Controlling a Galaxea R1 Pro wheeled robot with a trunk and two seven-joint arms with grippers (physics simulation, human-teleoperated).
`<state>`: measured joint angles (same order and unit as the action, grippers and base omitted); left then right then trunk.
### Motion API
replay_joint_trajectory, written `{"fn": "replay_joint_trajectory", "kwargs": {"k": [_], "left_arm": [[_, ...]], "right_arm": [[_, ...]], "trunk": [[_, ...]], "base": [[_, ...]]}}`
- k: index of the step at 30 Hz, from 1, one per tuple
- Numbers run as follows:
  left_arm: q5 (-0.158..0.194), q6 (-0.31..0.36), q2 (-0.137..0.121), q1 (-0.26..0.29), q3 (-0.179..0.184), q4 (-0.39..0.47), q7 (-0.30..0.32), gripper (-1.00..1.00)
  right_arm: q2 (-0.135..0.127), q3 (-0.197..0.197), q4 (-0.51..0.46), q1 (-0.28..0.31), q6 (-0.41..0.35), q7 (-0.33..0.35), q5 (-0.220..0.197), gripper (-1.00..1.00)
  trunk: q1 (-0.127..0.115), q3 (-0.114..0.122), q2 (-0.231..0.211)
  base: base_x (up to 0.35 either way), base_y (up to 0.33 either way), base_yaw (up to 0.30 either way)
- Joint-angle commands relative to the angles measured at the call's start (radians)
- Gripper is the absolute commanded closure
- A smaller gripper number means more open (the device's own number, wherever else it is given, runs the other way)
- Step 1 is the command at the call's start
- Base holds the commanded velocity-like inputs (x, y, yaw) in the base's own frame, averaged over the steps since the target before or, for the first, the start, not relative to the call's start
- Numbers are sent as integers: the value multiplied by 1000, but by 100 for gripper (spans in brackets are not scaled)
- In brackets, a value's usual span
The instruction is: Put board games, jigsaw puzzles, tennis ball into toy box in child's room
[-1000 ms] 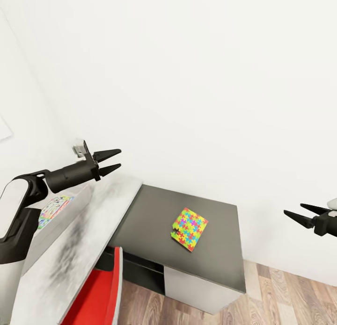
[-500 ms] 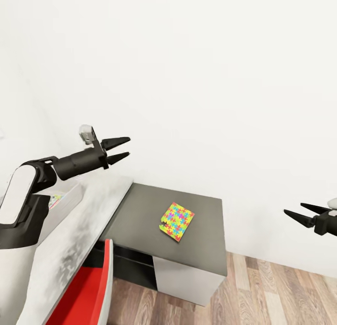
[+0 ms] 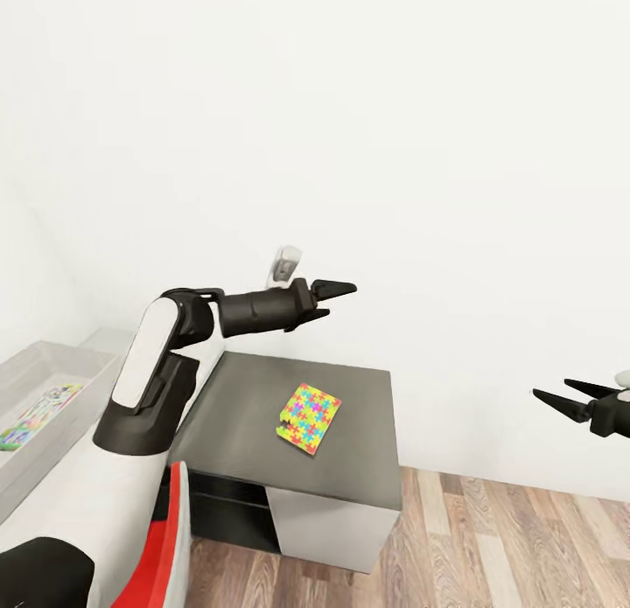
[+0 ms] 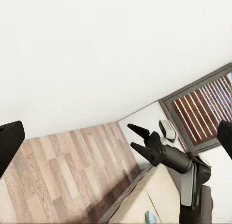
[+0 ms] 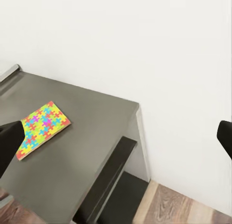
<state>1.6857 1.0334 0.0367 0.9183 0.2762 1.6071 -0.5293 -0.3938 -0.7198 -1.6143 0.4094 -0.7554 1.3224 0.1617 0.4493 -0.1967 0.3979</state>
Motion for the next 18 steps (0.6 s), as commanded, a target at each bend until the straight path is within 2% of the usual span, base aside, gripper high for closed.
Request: {"fn": "replay_joint_trajectory", "kwargs": {"k": [1, 3, 7, 8, 12, 15, 16, 18], "left_arm": [[9, 2, 11, 2, 4, 1, -23, -100], [10, 1, 43, 2, 15, 1, -56, -100], [9, 0, 71, 0, 38, 0, -95, -100], [5, -5, 78, -5, 58, 0, -107, -100], [-2, -54, 81, -29, 109, -1, -126, -100], [-5, -83, 79, -63, 128, 0, -149, -100], [-7, -96, 79, -85, 136, 0, -177, -100], [-7, -104, 84, -97, 146, 0, -193, -100]], "right_arm": [[0, -1, -1, 2, -9, 10, 10, -100], [0, -1, -1, 3, -10, 9, 10, -100], [0, -1, -1, 3, -12, 9, 10, -100], [0, 0, -1, 3, -17, 9, 10, -100], [-2, -1, -1, -3, -21, 4, 16, -100], [-10, -2, 0, -6, -21, -9, 28, -100], [-23, -5, 0, -9, -22, -33, 46, -100], [-52, -25, 0, -13, -23, -44, 58, -100]], "trunk": [[1, -1, 2], [1, 2, 2], [1, 7, 2], [1, 9, 2], [1, 14, 2], [1, 18, 2], [1, 19, 2], [1, 22, 2]], "base": [[0, 0, -223], [0, 0, -223], [0, 0, -224], [0, 0, -224], [0, 0, -224], [0, 0, -224], [0, 0, -223], [0, 0, -221]]}}
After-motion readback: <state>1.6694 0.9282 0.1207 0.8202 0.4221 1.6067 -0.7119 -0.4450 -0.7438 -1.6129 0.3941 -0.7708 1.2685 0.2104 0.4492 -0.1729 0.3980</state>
